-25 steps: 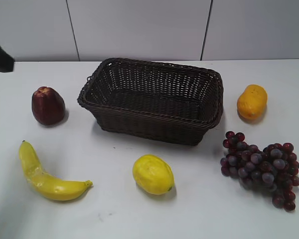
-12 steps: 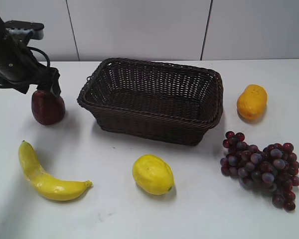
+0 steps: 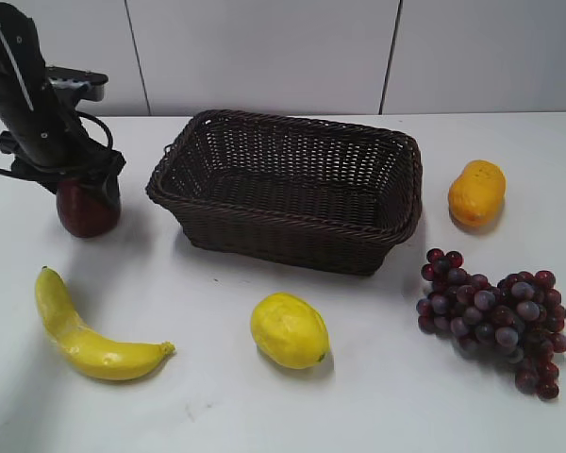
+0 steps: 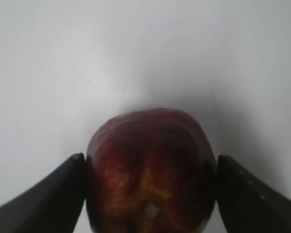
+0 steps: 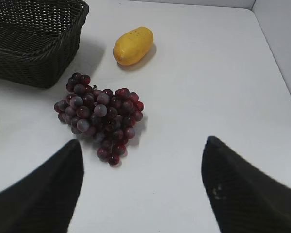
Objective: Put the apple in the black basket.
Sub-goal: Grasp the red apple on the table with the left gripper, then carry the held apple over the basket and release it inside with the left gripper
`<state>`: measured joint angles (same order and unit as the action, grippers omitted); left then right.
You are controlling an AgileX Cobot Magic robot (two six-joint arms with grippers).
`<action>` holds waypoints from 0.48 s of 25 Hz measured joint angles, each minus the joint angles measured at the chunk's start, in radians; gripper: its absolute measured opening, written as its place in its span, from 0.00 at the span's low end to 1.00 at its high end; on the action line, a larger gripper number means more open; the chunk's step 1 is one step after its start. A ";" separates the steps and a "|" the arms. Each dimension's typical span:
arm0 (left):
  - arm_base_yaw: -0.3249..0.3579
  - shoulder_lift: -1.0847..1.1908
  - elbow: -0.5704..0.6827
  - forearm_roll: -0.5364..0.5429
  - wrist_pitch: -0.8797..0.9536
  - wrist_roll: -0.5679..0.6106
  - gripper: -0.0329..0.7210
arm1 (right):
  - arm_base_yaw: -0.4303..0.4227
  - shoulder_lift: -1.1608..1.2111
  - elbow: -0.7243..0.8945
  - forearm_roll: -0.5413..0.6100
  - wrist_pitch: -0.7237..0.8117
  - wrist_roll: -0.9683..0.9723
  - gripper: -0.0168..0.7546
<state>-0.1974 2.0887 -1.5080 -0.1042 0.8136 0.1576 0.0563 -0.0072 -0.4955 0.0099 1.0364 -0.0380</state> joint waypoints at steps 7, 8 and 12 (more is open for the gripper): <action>0.000 -0.117 -0.002 0.041 0.044 0.000 0.83 | 0.000 0.000 0.000 0.000 0.000 0.000 0.76; -0.003 -0.151 -0.011 0.040 0.045 0.000 0.83 | 0.000 0.000 0.000 0.000 0.000 0.000 0.76; -0.055 -0.244 -0.094 0.044 0.076 0.001 0.83 | 0.000 0.000 0.000 0.000 0.000 0.000 0.76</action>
<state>-0.2522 1.8444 -1.6017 -0.0606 0.8896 0.1585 0.0563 -0.0072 -0.4955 0.0099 1.0364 -0.0380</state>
